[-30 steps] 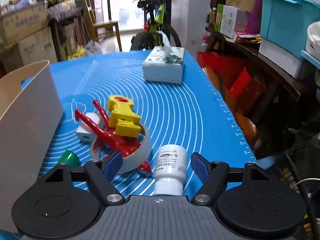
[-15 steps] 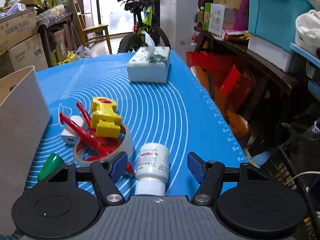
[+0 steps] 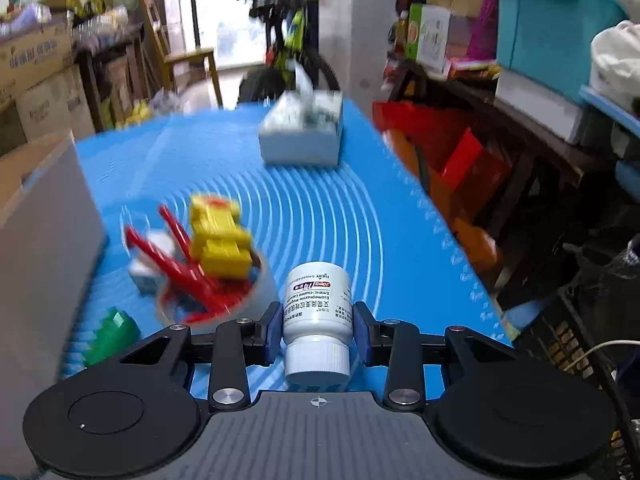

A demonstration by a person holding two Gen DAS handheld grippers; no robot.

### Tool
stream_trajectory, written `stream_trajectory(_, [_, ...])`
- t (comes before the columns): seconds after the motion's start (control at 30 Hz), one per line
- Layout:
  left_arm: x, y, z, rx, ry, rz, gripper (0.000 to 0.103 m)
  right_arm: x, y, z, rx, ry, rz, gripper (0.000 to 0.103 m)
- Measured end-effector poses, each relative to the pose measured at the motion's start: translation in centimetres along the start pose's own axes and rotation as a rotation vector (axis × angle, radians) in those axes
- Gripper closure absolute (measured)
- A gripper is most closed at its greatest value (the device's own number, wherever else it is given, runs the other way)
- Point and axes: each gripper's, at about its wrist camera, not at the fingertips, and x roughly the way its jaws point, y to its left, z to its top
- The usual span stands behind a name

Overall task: Organize rigid objects
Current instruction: 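Grasp the white pill bottle with the right tool, then place the white pill bottle into the bin and open the right tool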

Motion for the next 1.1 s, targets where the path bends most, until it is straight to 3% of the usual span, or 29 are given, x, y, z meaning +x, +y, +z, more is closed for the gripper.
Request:
stream_trajectory(0.3, [0.1,0.1,-0.1,0.001,0.001,-0.003,0.093,-6.7,4.7,2.1,-0.017,-0.231,0.115,0.059])
stream_trajectory(0.47, [0.0,-0.4,0.1,0.006,0.001,-0.002,0.094,-9.3,8.4,2.9,-0.058,-0.284,0.224,0.059])
stream_trajectory(0.73, [-0.1,-0.6,0.1,0.012,-0.001,0.005,0.093,-9.7,15.8,2.4,-0.218,-0.187,0.347,0.059])
stream_trajectory(1.1, [0.0,-0.7,0.0,0.014,-0.002,0.01,0.093,-7.4,21.2,-0.9,-0.4,0.008,0.342,0.059])
